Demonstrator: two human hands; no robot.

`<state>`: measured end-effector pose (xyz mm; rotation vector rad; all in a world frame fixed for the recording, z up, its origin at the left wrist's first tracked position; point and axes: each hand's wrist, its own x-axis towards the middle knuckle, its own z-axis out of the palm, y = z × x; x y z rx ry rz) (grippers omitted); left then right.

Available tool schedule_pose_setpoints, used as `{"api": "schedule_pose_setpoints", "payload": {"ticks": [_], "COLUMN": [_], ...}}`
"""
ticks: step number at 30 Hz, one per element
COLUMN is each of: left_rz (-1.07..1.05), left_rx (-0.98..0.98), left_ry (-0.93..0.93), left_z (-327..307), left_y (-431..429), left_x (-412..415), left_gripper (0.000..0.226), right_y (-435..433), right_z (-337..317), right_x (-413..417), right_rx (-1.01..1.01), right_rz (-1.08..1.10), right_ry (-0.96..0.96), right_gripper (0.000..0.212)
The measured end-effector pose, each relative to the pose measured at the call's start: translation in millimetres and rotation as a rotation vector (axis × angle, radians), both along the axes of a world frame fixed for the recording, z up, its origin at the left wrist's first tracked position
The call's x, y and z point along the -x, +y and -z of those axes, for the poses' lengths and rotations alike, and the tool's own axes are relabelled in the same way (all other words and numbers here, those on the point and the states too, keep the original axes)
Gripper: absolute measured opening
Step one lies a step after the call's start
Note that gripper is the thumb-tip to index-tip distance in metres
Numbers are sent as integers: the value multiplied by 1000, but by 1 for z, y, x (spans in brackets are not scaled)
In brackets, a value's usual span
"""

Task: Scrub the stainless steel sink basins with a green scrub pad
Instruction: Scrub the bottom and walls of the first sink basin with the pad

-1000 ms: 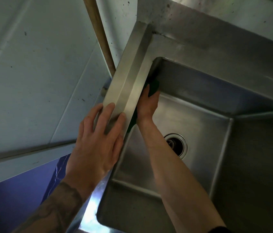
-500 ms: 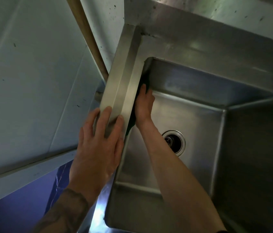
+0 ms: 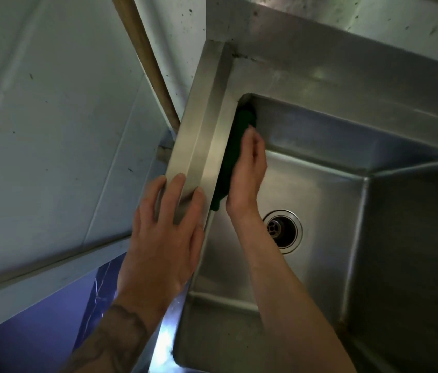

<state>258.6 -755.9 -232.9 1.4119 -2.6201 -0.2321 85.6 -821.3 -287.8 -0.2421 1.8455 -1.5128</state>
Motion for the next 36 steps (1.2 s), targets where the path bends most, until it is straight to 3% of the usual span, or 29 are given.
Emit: {"api": "schedule_pose_setpoints", "payload": {"ticks": [5, 11, 15, 18, 23, 28, 30, 33, 36], "left_rz": [30, 3, 11, 5, -24, 10, 8, -9, 0], "left_rx": [-13, -1, 1, 2, -63, -37, -34, -44, -37], "left_ry": [-54, -2, -25, -16, 18, -8, -13, -24, -38], "left_z": [2, -1, 0, -3, -4, -5, -6, -8, -12], "left_y": [1, 0, 0, -1, 0, -2, -2, -1, -1], "left_x": [-3, 0, -1, -1, 3, 0, -1, 1, 2], "left_gripper": [48, 44, 45, 46, 46, 46, 47, 49, 50], "right_y": [7, -16, -10, -9, -8, -4, -5, -6, 3], "right_z": [15, 25, 12, 19, 45, 25, 30, 47, 44], "right_x": [-3, 5, 1, -3, 1, -12, -11, -5, -10], "right_rx": [14, -60, 26, 20, -154, -47, -45, -149, -168], "right_rz": [-88, -91, -91, -80, -173, -74, -71, -155, -169], "right_ry": [45, -78, 68, 148, -39, 164, 192, 72, 44], "right_gripper": [40, 43, 28, 39, 45, 23, 27, 41, 37]}}
